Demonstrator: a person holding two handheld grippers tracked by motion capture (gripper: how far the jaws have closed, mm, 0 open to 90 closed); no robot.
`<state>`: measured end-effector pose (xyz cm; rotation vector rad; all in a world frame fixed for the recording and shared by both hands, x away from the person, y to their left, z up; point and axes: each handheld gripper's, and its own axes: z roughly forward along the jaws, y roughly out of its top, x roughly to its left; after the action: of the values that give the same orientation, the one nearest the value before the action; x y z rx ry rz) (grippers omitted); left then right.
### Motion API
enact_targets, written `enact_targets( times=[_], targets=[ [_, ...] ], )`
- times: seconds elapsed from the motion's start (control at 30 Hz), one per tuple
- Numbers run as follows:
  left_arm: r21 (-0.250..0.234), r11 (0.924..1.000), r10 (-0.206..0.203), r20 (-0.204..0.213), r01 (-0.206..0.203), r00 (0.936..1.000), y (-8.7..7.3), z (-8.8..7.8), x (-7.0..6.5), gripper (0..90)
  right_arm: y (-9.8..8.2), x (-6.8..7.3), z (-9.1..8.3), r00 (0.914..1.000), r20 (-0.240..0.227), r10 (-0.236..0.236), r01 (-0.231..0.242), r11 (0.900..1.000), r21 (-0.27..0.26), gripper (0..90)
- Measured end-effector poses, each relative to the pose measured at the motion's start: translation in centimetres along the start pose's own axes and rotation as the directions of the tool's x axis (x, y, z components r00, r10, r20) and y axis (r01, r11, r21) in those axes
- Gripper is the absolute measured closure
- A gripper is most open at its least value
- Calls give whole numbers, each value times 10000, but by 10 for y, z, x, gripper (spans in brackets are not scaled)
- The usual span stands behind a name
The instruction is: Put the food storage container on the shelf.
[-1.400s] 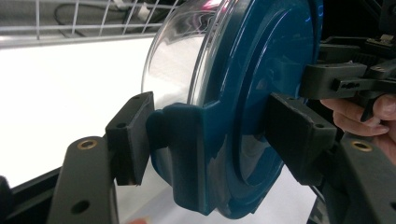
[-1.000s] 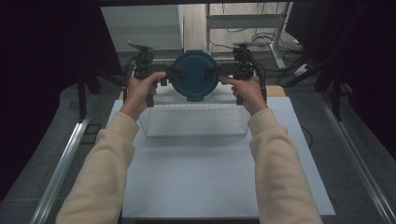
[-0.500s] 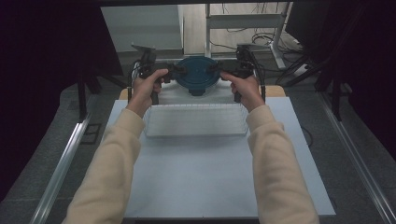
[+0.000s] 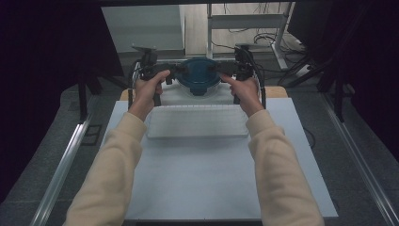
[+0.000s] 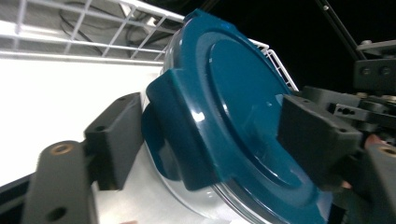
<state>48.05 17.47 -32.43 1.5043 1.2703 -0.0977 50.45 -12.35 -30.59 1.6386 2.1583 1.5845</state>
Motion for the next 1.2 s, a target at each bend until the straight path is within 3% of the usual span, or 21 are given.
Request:
enact_targets(
  times=[0.1, 0.23, 0.3, 0.37, 0.5, 0.67, 0.7, 0.73, 0.77, 0.8, 0.83, 0.87, 0.9, 0.93, 0.97, 1.03, 1.1, 1.2],
  targets=[
    [-305, 9987, 392, -395, -404, 9985, -1, -14, -5, 201, 1, 6, -15, 9977, 409, -534, 555, 9971, -521, 156],
    [-629, 9932, 936, -650, -977, 9935, -9, -34, -16, 188, -4, 6, -36, 9956, 312, -889, 909, 9935, -679, 154],
    [-837, 9857, 1410, -682, -1465, 9877, -18, -46, -24, 193, -11, 7, -47, 9929, 112, -1188, 1192, 9906, -677, 160],
    [-783, 9751, 2014, -771, -2073, 9765, -31, -56, -33, 191, -20, 7, -59, 9870, -1, -1605, 1602, 9852, -610, 168],
    [-481, 9598, 2747, -433, -2766, 9606, -67, -74, -42, 184, -47, 10, -83, 9628, 180, -2698, 2704, 9615, -497, 172],
    [4, 9424, 3344, -365, -3346, 9417, -118, -87, -39, 179, -87, 5, -105, 9437, 233, -3301, 3309, 9422, -517, 180],
    [110, 9369, 3497, -339, -3495, 9363, -138, -91, -36, 179, -106, 3, -113, 9356, 259, -3521, 3530, 9341, -541, 185],
    [110, 9369, 3497, -339, -3495, 9363, -138, -91, -36, 179, -116, 2, -116, 9313, 275, -3632, 3642, 9299, -523, 185],
    [131, 9364, 3509, -384, -3507, 9356, -148, -92, -33, 179, -126, 0, -119, 9253, 298, -3780, 3791, 9242, -469, 187],
    [211, 9369, 3496, -418, -3490, 9360, -158, -93, -31, 179, -126, 0, -119, 9253, 298, -3780, 3791, 9242, -469, 187],
    [216, 9379, 3468, -440, -3462, 9369, -168, -94, -28, 179, -136, -1, -121, 9197, 339, -3911, 3924, 9187, -461, 194],
    [221, 9395, 3425, -476, -3418, 9383, -176, -95, -25, 179, -157, -4, -125, 9081, 447, -4164, 4179, 9078, -347, 198],
    [294, 9381, 3462, -558, -3450, 9365, -185, -96, -22, 179, -157, -4, -125, 9081, 447, -4164, 4179, 9078, -347, 198],
    [331, 9377, 3473, -631, -3458, 9356, -193, -97, -19, 179, -177, -7, -128, 9002, 429, -4334, 4345, 9005, -205, 201],
    [374, 9383, 3457, -691, -3439, 9358, -200, -97, -16, 179, -185, -9, -129, 8970, 461, -4396, 4407, 8975, -150, 200],
    [562, 9380, 3459, -835, -3422, 9345, -214, -99, -9, 179, -193, -11, -130, 8963, 457, -4410, 4420, 8969, -139, 200],
    [741, 9361, 3500, -1008, -3438, 9313, -223, -99, -2, 179, -212, -20, -132, 9034, 388, -4271, 4277, 9039, -66, 206],
    [943, 9397, 3391, -1302, -3288, 9317, -239, -100, 7, 180, -223, -26, -131, 9060, 427, -4212, 4210, 9069, 133, 218]
  ],
)
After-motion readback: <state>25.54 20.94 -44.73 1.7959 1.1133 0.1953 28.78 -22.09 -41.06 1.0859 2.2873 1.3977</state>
